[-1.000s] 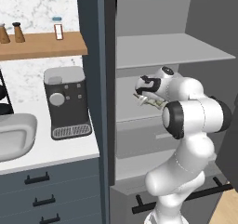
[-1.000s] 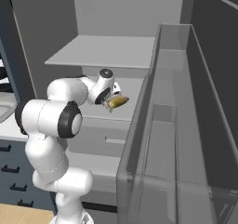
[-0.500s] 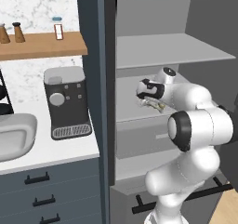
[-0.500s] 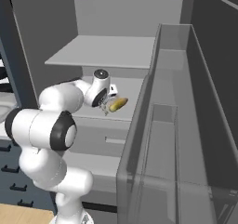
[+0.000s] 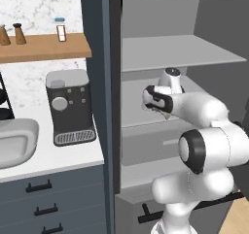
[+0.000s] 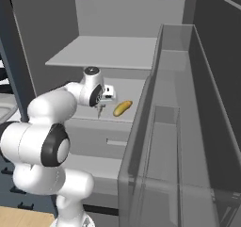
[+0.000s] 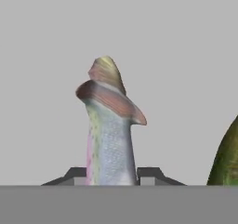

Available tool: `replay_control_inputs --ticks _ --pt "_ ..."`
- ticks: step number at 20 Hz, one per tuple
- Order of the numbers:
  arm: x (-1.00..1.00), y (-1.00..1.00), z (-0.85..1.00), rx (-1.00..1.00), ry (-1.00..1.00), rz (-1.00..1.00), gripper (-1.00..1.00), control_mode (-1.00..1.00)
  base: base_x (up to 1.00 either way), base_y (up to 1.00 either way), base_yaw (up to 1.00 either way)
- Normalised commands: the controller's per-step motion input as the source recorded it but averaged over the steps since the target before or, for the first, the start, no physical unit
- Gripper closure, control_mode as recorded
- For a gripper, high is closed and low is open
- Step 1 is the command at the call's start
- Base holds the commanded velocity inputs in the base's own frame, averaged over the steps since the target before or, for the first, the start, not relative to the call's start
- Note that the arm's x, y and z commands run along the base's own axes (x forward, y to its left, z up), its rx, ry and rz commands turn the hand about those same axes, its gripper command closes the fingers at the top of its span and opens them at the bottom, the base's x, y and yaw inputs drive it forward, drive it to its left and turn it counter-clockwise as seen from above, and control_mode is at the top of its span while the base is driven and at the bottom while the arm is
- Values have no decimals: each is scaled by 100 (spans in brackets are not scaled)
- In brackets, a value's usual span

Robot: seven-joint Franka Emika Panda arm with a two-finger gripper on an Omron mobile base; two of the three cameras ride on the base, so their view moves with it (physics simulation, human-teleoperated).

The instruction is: Place one cucumber and one fish in each tupperware on the nearby counter, to pack two identical lunches.

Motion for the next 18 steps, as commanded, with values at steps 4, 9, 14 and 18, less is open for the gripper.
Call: replay_control_inputs --ticks 4,9,14,18 --pt "-71 0 0 1 -4 -24 100 -100 0 0 0" --pt "-67 0 5 2 -6 -18 100 -100 0 0 0" --pt "-82 0 33 2 0 -4 100 -100 0 0 0" --pt "-95 0 49 0 2 1 100 -100 0 0 0"
